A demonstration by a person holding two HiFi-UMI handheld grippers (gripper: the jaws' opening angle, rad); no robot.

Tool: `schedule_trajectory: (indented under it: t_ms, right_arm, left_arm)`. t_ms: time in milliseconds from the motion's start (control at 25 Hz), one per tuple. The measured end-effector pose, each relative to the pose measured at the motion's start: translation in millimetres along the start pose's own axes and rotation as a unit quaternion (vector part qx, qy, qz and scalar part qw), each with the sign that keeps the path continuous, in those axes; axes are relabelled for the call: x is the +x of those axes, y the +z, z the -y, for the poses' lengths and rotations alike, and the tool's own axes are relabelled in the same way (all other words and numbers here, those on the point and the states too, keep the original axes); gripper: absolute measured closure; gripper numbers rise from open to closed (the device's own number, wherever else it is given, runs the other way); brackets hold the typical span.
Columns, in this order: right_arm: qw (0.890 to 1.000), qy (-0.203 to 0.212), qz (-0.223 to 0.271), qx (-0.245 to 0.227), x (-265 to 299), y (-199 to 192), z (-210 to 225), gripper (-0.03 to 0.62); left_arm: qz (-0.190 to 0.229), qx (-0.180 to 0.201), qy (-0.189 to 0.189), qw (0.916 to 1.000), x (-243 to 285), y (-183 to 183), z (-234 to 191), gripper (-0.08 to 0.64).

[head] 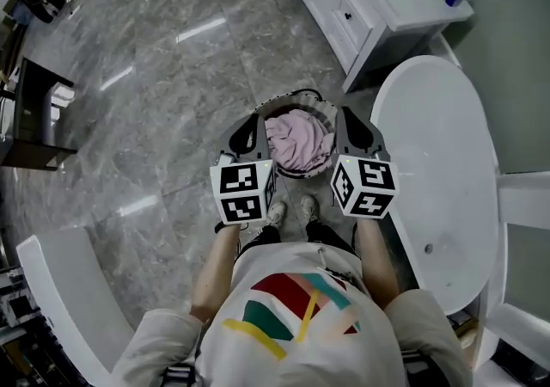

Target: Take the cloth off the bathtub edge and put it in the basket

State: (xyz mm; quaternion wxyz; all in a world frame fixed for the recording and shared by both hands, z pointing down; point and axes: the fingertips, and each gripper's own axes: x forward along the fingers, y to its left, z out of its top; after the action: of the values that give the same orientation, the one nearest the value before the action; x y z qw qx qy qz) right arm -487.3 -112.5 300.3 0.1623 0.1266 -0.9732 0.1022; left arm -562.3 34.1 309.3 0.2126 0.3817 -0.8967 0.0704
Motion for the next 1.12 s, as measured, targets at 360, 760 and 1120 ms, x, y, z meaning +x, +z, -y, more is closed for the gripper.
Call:
schedule_trajectory:
  t_ms: [360,760,1120]
  right_arm:
    - [0.999,0.025,0.030,-0.030,-45,22,-35,0.580]
    - [0.999,0.023,0.025,-0.029,-48,20,-30,0.580]
    - [0.999,0.027,0.023,-0.034,-44,20,-33,0.580]
  left_arm:
    - [0.059,0.004,0.001,0.9983,-43,33,8,0.540]
    - [0.069,0.003,0.001,0.9976,-48,43,9,0.541]
    - [0.069,-0.005,0.000,0.9976,-46,44,5,0.540]
